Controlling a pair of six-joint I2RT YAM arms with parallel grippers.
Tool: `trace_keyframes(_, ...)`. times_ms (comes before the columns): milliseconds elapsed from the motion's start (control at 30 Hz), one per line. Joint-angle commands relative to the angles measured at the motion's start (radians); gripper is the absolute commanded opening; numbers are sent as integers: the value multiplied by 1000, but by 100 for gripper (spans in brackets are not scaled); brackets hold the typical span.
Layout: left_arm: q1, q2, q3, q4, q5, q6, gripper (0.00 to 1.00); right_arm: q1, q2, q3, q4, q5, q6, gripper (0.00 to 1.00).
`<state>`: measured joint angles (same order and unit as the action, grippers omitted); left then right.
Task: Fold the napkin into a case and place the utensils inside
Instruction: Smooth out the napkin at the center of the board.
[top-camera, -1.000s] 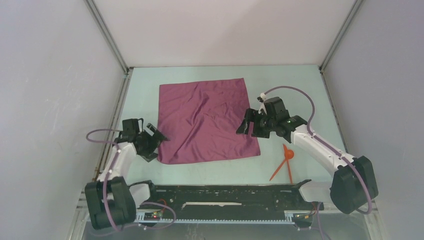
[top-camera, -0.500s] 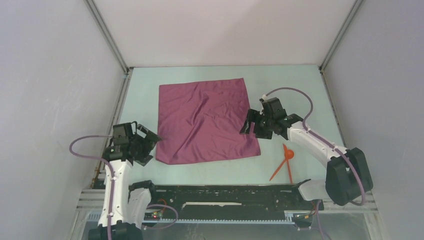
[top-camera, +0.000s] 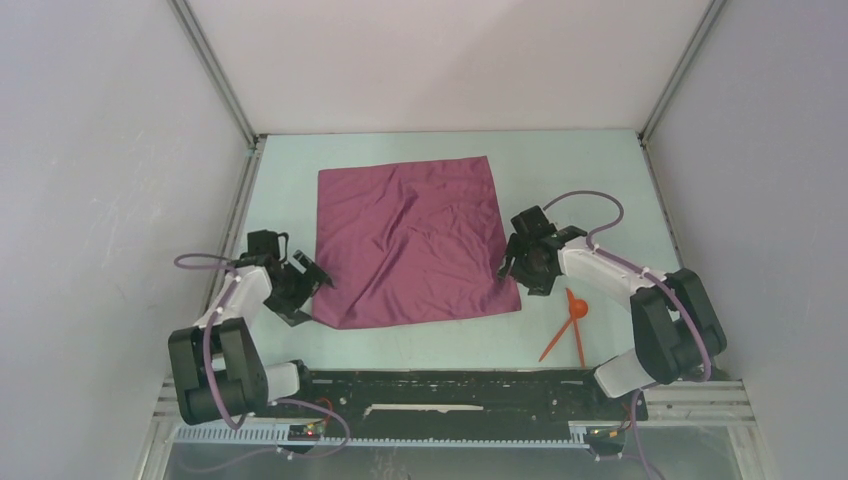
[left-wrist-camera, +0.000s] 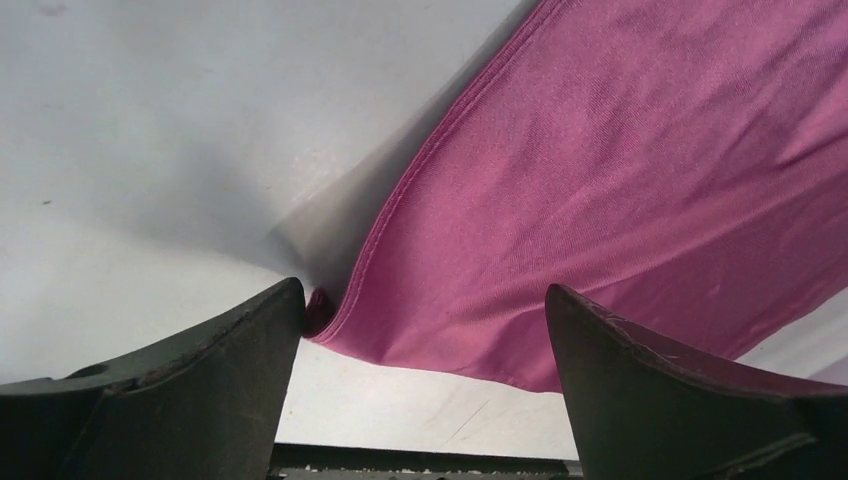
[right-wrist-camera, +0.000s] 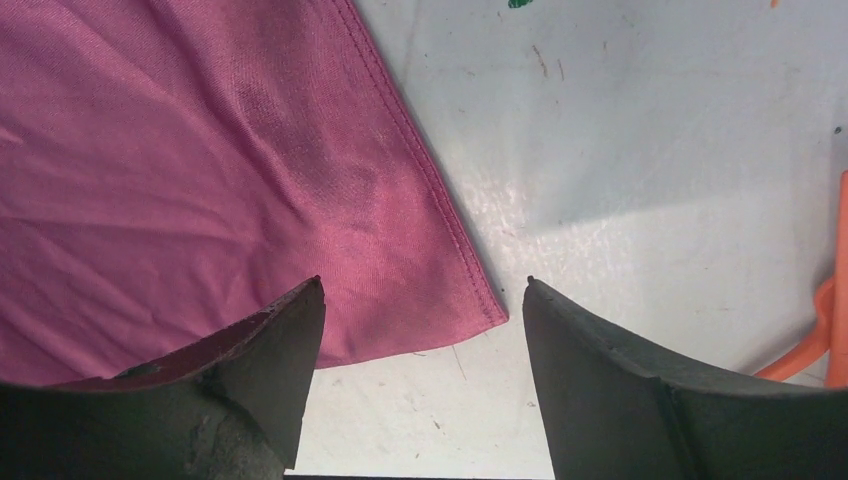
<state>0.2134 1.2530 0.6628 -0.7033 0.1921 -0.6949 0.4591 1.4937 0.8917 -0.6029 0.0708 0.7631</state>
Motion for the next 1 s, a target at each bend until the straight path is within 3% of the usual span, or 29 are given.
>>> trace_keyframes(0, -29, -35, -77, 136, 98, 13, 98, 7, -6, 13, 27, 12, 41, 79)
trace_keyframes(267, -113, -92, -148, 161, 145, -62, 96, -16, 2, -1, 73, -39, 18, 79)
trace_keyframes(433, -112, -395, -150, -15, 183, -169, 96, -41, -10, 0, 63, -43, -1, 79)
trace_keyframes(567, -110, -601, -41, -152, 96, -221, 98, -43, -14, 0, 61, -47, -5, 79)
trace_keyframes(733, -82, -464, 44, -247, -74, -106, 99, -42, 1, -1, 71, -60, -34, 80)
trace_keyframes(867, -42, -308, 30, -106, 39, -16, 99, -43, 7, 0, 82, -106, -62, 83)
trace_keyframes(967, -105, -298, 36, -35, 27, -12, 99, -43, 12, 0, 25, -15, -8, 80)
